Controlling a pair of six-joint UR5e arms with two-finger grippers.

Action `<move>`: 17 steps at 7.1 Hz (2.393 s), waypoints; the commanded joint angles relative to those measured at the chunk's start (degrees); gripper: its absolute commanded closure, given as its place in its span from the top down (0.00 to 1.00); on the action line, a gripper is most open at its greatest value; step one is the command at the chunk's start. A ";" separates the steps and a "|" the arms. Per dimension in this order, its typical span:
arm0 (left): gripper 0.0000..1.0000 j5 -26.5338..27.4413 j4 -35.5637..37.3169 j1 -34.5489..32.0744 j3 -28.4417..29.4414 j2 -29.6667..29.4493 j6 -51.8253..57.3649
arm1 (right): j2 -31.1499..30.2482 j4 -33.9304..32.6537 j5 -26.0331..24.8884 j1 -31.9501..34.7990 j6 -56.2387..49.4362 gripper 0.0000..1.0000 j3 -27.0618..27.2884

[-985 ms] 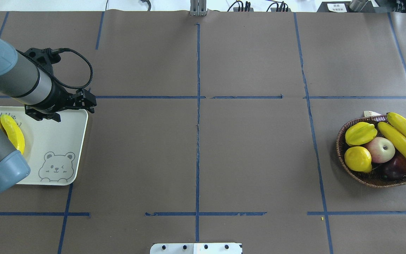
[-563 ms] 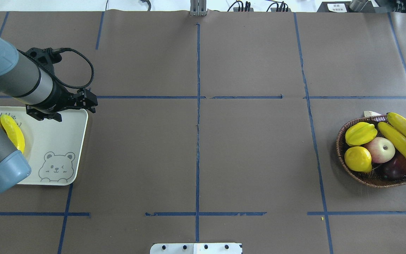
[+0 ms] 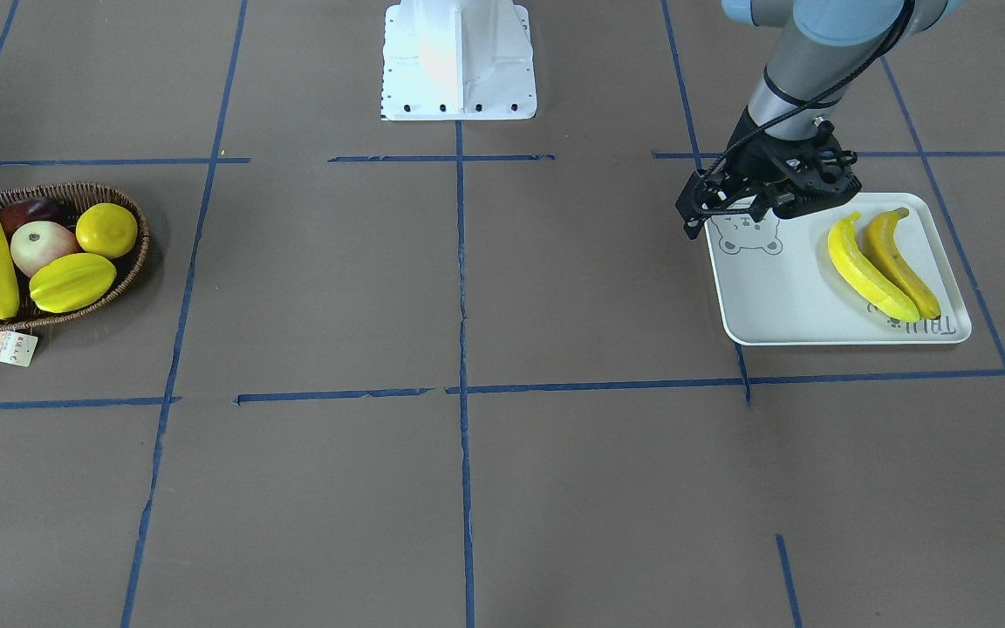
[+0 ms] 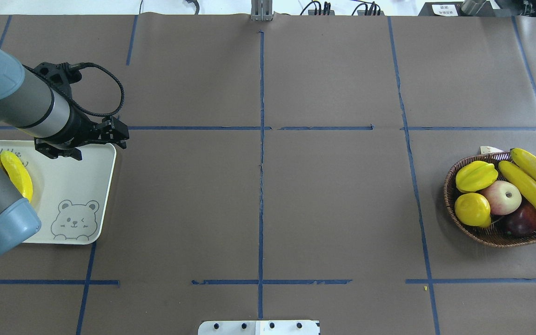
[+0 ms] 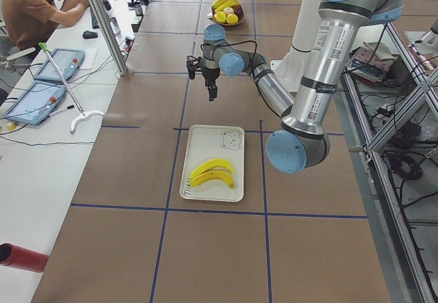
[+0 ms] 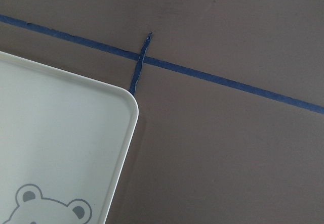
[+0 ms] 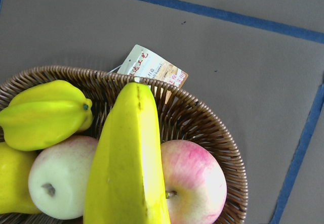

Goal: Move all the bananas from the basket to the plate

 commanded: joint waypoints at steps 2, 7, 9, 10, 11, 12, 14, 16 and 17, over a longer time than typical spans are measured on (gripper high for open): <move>1.00 0.00 0.00 0.18 0.08 0.00 0.00 | -1.70 7.63 1.01 -0.50 -0.09 0.98 -0.87; 1.00 0.00 0.00 0.18 0.52 0.00 0.00 | -1.79 8.97 4.88 -3.23 -0.18 0.93 -3.33; 1.00 0.00 0.00 0.18 0.52 0.00 0.00 | -1.79 8.97 4.88 -3.23 0.00 0.87 -3.95; 1.00 0.00 0.00 0.18 0.52 0.09 0.00 | -1.79 8.97 4.88 -3.32 0.00 0.74 -3.95; 1.00 0.00 0.00 0.18 0.61 0.09 0.00 | -1.79 8.97 4.97 -3.32 -0.09 0.59 -3.86; 1.00 0.00 0.00 0.18 0.61 0.09 0.09 | -1.79 8.97 4.97 -3.32 -0.18 0.53 -3.86; 1.00 0.00 0.00 0.18 0.70 0.17 0.09 | -1.70 9.06 5.31 -3.67 -0.09 0.53 -3.69; 1.00 0.00 0.00 0.18 0.70 0.17 0.09 | -1.61 9.06 5.67 -3.76 -0.09 0.52 -3.51; 1.00 0.00 0.09 0.18 0.61 0.17 0.09 | -1.61 9.15 5.67 -3.76 -0.35 0.25 -3.34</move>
